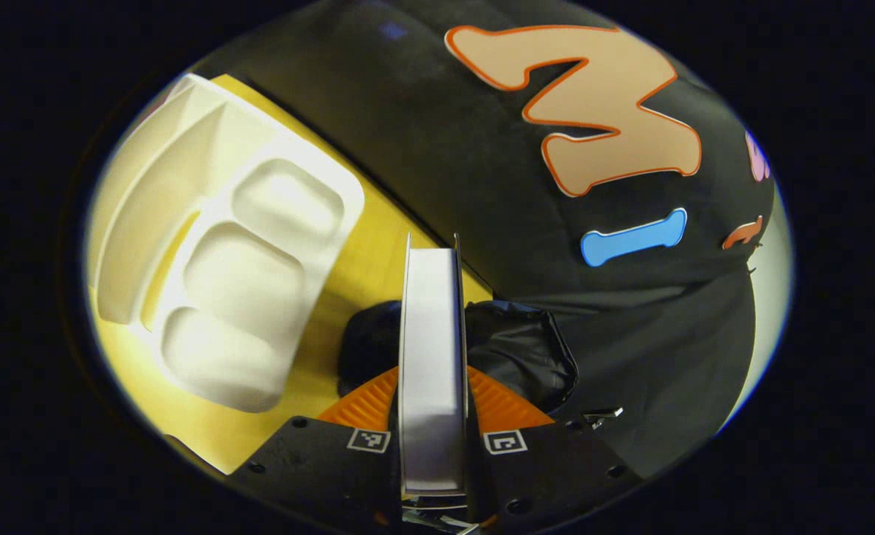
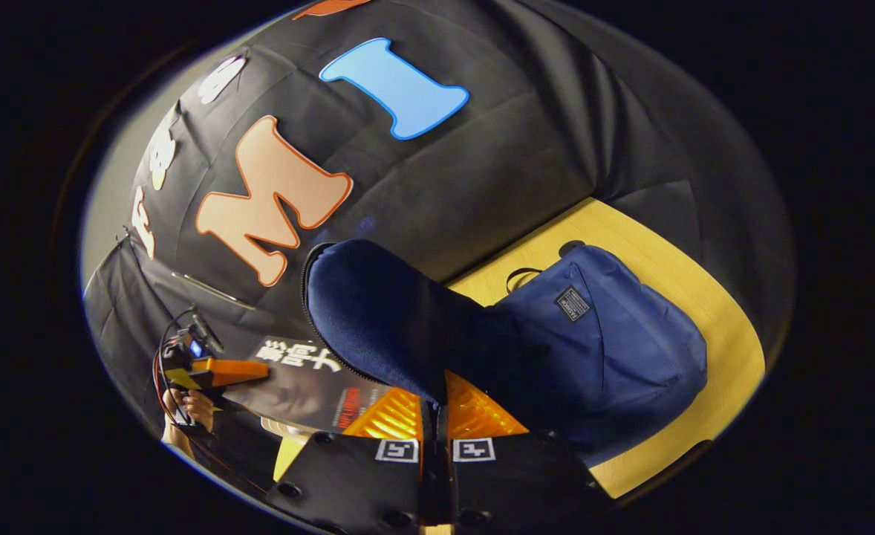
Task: Open the schoolbag, grab two books from the bookshelf and put them into the schoolbag.
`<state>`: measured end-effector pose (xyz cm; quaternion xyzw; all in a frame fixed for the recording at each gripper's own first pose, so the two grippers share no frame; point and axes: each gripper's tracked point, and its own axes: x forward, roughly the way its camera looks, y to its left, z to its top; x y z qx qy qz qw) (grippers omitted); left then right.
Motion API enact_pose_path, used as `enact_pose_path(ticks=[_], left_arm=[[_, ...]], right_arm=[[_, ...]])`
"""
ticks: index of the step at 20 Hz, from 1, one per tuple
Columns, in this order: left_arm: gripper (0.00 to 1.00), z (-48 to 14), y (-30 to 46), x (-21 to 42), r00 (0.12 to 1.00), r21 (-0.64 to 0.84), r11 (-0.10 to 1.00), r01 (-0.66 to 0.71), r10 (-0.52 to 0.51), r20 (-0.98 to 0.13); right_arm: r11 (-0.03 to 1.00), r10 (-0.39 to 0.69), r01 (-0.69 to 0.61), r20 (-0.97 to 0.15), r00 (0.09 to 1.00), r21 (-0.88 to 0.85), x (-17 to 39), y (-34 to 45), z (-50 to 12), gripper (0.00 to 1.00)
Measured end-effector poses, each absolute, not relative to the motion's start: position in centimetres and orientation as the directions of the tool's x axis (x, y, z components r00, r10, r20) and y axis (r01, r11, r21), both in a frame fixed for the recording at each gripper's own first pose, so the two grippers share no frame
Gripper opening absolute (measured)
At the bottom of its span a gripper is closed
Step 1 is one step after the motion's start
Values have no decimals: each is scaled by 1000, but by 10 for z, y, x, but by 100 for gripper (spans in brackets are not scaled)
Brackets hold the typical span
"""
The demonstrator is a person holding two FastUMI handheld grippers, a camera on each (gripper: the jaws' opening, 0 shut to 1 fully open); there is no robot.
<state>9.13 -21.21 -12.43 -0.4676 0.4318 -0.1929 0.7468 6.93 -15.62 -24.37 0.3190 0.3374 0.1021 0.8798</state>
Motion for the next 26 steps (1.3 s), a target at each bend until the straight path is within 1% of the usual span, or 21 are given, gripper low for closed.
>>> enact_pose_path(ticks=[2, 4, 5, 6, 7, 9, 10, 12, 13, 15, 16, 18, 19, 20, 21, 22, 23, 24, 25, 26], left_arm=[[33, -150, -233, 94, 544, -854, 499, -149, -680, -492], [31, -170, -250, 93, 527, -842, 512, -170, -675, -517], [33, -177, -262, 93, 521, -845, 505, -178, -680, -516], [31, -179, -269, 94, 524, -853, 488, -184, -686, -505], [33, -181, -276, 95, 526, -862, 471, -188, -693, -494], [31, -185, -294, 95, 520, -873, 449, -189, -709, -477], [31, -187, -302, 96, 516, -879, 439, -186, -718, -467], [31, -189, -321, 97, 515, -892, 411, -186, -733, -445], [32, -189, -330, 96, 519, -899, 393, -191, -737, -433], [31, -190, -350, 98, 523, -915, 352, -196, -752, -401], [31, -190, -357, 99, 532, -922, 334, -194, -754, -385], [31, -199, -376, 95, 525, -928, 328, -178, -766, -371], [33, -203, -384, 94, 515, -930, 321, -179, -775, -366], [31, -204, -389, 95, 513, -933, 310, -184, -779, -360], [31, -205, -394, 95, 514, -935, 299, -190, -781, -354], [31, -207, -397, 96, 514, -936, 293, -194, -783, -351], [33, -210, -401, 95, 511, -938, 288, -192, -787, -347], [31, -212, -403, 95, 505, -939, 284, -195, -791, -345], [33, -216, -403, 96, 503, -936, 287, -203, -790, -351], [31, -220, -401, 97, 506, -933, 291, -210, -785, -358]], right_arm=[[769, 400, 30, -517, 757, 639, 69, -158, -242, 3], [759, 402, 27, -502, 766, 650, 69, -162, -238, 5], [756, 404, 24, -495, 769, 654, 69, -163, -237, 5], [754, 405, 21, -489, 772, 657, 69, -165, -235, 3], [752, 407, 18, -484, 774, 659, 70, -167, -233, 3], [745, 409, 18, -478, 777, 666, 69, -170, -230, 3], [743, 410, 18, -477, 777, 669, 68, -171, -229, 5], [742, 412, 15, -473, 779, 671, 69, -169, -229, 2], [742, 412, 14, -471, 780, 671, 68, -171, -227, 4], [739, 415, 10, -467, 781, 673, 68, -168, -225, 3], [737, 418, 8, -465, 781, 676, 68, -165, -225, 4], [734, 418, 7, -461, 783, 679, 69, -163, -225, 3], [732, 419, 8, -460, 783, 681, 69, -162, -225, 4], [730, 419, 9, -458, 784, 683, 69, -159, -224, 4], [728, 419, 9, -456, 785, 685, 69, -159, -223, 3], [729, 418, 8, -455, 787, 684, 69, -158, -224, 4], [731, 417, 7, -455, 787, 682, 70, -158, -224, 4], [732, 417, 6, -456, 786, 681, 69, -157, -224, 4], [733, 417, 6, -456, 786, 680, 70, -157, -225, 4], [734, 415, 5, -455, 788, 679, 70, -156, -225, 4]])
